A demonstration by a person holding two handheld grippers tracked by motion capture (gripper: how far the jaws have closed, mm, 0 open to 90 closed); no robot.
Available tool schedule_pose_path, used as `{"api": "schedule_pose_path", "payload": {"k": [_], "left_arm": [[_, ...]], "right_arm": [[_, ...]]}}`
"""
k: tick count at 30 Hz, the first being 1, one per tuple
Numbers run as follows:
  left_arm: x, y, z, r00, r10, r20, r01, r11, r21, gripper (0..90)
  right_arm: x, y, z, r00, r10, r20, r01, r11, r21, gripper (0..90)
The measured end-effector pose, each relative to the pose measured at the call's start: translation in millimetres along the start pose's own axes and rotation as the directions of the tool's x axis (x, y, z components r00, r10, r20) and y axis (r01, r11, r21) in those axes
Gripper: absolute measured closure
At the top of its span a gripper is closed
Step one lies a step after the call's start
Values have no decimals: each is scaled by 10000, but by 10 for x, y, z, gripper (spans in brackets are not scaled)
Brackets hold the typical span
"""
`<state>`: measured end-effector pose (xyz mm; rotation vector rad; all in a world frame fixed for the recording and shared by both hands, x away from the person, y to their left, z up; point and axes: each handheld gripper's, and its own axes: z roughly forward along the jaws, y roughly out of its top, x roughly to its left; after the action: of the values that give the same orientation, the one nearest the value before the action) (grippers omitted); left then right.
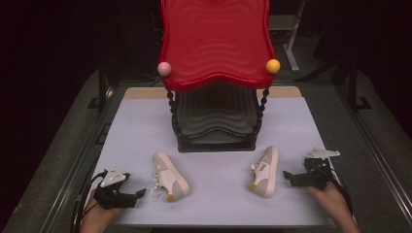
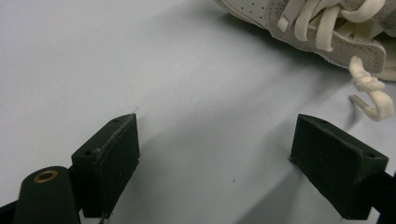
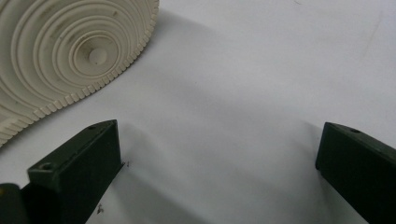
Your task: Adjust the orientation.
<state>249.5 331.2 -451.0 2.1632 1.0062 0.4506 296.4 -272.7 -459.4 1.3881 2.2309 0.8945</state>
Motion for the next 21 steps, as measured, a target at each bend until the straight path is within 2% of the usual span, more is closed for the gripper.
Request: {"api": "schedule_pose_path", "payload": {"k": [13,15,18,19,21], "left_arm": [[-25,2,-19,9999,-23,-112,23,10000,-8,165],[-33,-1,-34,10000,-10,-24,10,10000,-27,233],[-37,22,-71,10000,63,-36,-62,10000,59,262],[-35,41,-101,9996,-9,289,13,9999,-126,359],[-50,70,-129,9993,66,380,-59,9998,-176,416]], "right_arm": [[-2,3,2,10000,7,-23,-7,10000,21,0],[-1,2,1,10000,2,-13,-2,10000,13,0],[0,1,0,10000,8,-12,-8,10000,11,0],[0,1,0,10000,3,-8,-3,10000,12,0],[-1,2,1,10000,6,-17,-6,10000,13,0]]}}
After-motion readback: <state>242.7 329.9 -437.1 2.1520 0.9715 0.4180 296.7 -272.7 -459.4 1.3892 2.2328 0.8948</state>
